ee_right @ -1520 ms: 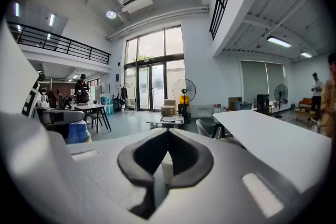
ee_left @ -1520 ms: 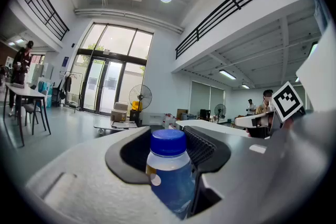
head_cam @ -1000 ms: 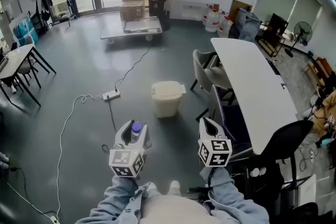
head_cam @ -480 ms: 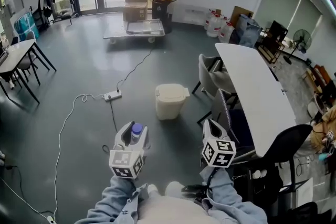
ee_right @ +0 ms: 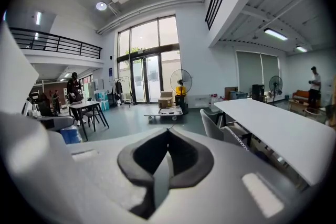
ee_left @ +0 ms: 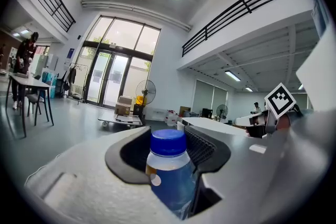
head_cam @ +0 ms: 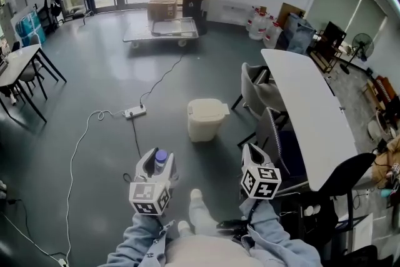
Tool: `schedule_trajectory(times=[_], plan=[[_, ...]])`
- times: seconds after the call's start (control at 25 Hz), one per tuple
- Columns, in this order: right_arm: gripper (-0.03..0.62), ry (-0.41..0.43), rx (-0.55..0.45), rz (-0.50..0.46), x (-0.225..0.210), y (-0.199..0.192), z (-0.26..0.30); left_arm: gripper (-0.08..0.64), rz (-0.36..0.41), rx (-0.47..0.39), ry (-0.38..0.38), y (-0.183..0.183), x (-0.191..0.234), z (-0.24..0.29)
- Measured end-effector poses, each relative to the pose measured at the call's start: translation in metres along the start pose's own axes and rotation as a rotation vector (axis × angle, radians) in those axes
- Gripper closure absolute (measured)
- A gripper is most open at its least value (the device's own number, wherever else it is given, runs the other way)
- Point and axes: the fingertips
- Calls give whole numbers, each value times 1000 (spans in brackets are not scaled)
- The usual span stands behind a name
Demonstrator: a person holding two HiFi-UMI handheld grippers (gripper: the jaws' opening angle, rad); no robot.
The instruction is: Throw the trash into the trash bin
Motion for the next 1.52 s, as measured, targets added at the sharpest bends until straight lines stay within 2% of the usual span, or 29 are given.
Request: schedule_trajectory(times=[0.44,0.84,1.0,1.16,1.24,1.52], plan=[[591,28,5,12,-31,36,118,351,36,17,16,24,30,114],[591,68,33,31,-73,63,223,351,13,49,74,37,52,212],[591,71,35,22,-88,70,253,351,34,54,78,45,56,245],[591,92,55,126,-99,68,276,351,60,65,85,50,64,277],[591,84,63,123,-105,68,286,351,68,59,91,52,70,290],[591,33,61,114,-109,82,322,351,22,24,63,67,102,335]])
Point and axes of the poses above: the fingertips, and each gripper's own axes: z forward along the fingers, x to its left, y out of its top
